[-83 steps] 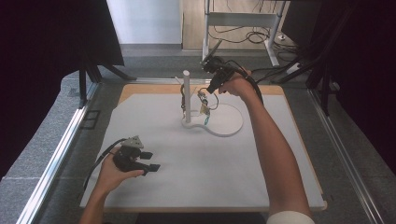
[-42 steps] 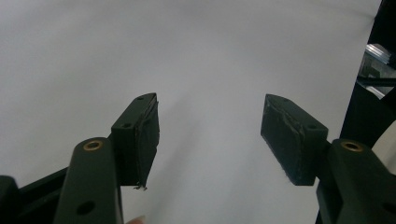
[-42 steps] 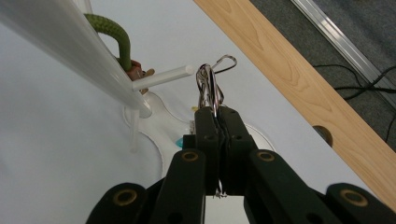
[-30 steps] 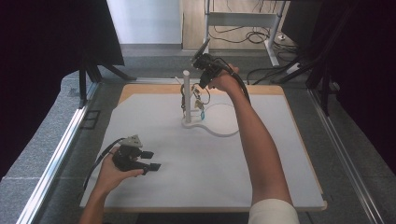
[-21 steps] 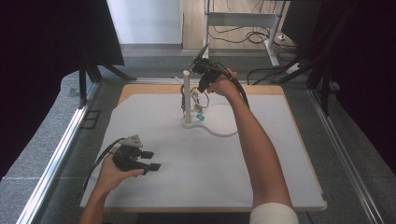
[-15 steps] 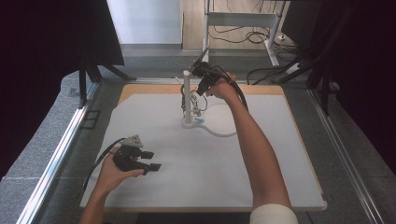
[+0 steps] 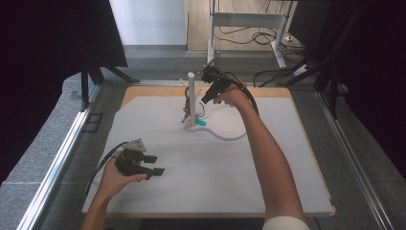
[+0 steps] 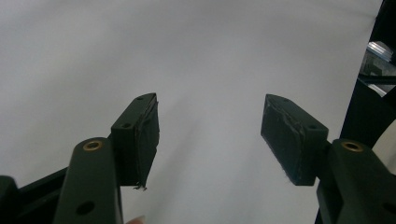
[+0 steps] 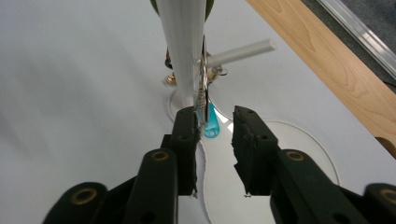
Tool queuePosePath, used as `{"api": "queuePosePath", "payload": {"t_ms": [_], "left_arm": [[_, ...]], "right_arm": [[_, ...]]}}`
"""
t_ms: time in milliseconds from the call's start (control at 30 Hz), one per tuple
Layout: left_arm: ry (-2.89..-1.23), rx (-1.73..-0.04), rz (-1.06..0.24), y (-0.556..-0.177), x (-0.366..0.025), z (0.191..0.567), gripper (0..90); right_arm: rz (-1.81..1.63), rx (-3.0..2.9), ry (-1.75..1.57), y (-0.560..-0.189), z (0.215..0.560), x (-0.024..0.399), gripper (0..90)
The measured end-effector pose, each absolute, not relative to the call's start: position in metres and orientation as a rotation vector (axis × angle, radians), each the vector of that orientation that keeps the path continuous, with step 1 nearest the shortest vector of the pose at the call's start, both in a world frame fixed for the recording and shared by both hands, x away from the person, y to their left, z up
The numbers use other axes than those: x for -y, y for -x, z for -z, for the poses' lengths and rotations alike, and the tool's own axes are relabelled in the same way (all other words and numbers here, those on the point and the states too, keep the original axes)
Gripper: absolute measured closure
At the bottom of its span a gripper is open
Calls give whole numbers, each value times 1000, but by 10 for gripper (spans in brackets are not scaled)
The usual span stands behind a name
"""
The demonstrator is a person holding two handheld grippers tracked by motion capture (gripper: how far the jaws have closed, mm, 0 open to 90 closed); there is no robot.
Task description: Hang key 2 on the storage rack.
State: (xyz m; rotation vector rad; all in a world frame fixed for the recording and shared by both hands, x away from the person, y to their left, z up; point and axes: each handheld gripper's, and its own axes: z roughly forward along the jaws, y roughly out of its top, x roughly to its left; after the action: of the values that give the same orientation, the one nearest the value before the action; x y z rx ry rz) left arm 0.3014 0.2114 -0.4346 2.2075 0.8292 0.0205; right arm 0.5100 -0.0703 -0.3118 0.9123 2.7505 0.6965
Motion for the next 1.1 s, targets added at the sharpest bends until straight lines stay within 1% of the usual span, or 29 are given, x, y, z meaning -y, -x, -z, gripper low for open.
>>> {"api": "queuePosePath", "payload": {"t_ms": [133, 233, 433, 667, 867, 1000, 1100], "left_arm": [[-2216, -826, -24, -300, -211, 434, 377], [-2204, -834, -23, -300, -211, 435, 377], [-2207, -839, -40, -299, -214, 433, 376], [-2216, -845, -46, -299, -214, 433, 376], [-2232, -842, -46, -299, -213, 434, 375], [-2208, -827, -13, -298, -213, 432, 371], [-2207, -846, -21, -297, -214, 432, 371]], "right_arm": [[-733, -2730, -910, -498, 312, 83, 641], [-770, -2705, -919, -487, 311, 95, 619], [-864, -2671, -919, -463, 316, 126, 588], [-940, -2623, -938, -434, 327, 160, 580], [-983, -2603, -972, -407, 349, 188, 569], [-1038, -2572, -999, -384, 370, 207, 565], [-1057, -2558, -1024, -367, 390, 219, 559]]}}
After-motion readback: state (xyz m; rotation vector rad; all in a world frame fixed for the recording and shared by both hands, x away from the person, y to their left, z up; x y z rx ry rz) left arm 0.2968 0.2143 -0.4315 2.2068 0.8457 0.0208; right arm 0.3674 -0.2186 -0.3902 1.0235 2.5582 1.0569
